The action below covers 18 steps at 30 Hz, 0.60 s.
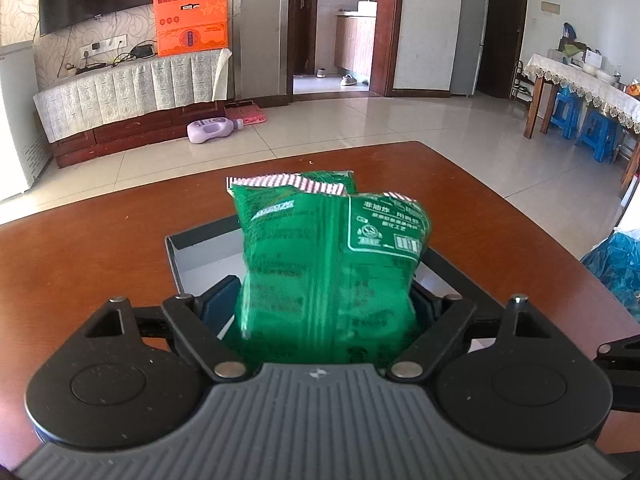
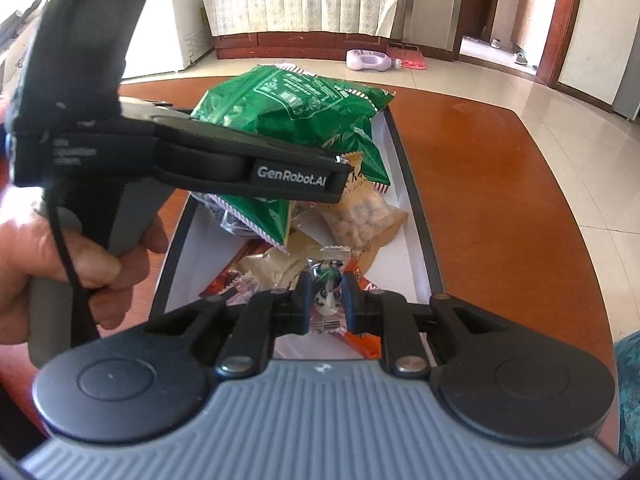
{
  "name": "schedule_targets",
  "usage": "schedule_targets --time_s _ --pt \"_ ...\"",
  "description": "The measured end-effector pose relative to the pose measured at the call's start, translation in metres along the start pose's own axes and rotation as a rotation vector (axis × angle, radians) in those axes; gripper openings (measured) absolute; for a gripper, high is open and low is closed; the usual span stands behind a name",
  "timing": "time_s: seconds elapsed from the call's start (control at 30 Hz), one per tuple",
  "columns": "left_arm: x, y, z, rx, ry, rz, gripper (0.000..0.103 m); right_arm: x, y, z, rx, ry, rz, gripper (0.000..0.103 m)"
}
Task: Organize snacks
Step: 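Lower both packets into the box and open both grippers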
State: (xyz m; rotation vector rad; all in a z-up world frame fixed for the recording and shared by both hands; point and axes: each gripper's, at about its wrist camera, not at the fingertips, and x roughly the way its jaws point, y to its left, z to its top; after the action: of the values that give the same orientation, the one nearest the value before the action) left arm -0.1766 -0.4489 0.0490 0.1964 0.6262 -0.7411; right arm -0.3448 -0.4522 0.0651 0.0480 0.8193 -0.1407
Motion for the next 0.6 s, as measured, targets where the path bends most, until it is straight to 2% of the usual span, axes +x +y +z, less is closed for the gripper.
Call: schedule_targets --time_s 0.03,0.2,0.37,0.47,0.53,0.6 --pt "-0.002 -0.001 -0.001 0.002 0.001 -0.007 0.096 0.0 0.0 0.0 0.0 0.002 -0.002 0.018" --pt "-0.012 -0.004 -0.001 0.042 -0.003 0.006 0.098 0.003 0.002 0.0 0.003 0.009 -0.011 0.02" --pt "-0.024 -0.003 -0.005 0.053 -0.012 0.049 0.101 0.003 0.008 0.0 -0.003 0.007 -0.032 0.021" --pt "-0.032 0.0 -0.004 0.049 -0.034 0.036 0.102 0.0 0.01 -0.001 0.011 0.011 -0.036 0.022" --pt "-0.038 0.0 -0.003 0.042 -0.042 0.036 0.103 -0.002 0.011 -0.002 0.012 0.004 -0.037 0.041" --pt "-0.041 -0.001 -0.004 0.041 -0.043 0.05 0.103 -0.006 0.01 -0.003 0.01 -0.013 -0.038 0.047"
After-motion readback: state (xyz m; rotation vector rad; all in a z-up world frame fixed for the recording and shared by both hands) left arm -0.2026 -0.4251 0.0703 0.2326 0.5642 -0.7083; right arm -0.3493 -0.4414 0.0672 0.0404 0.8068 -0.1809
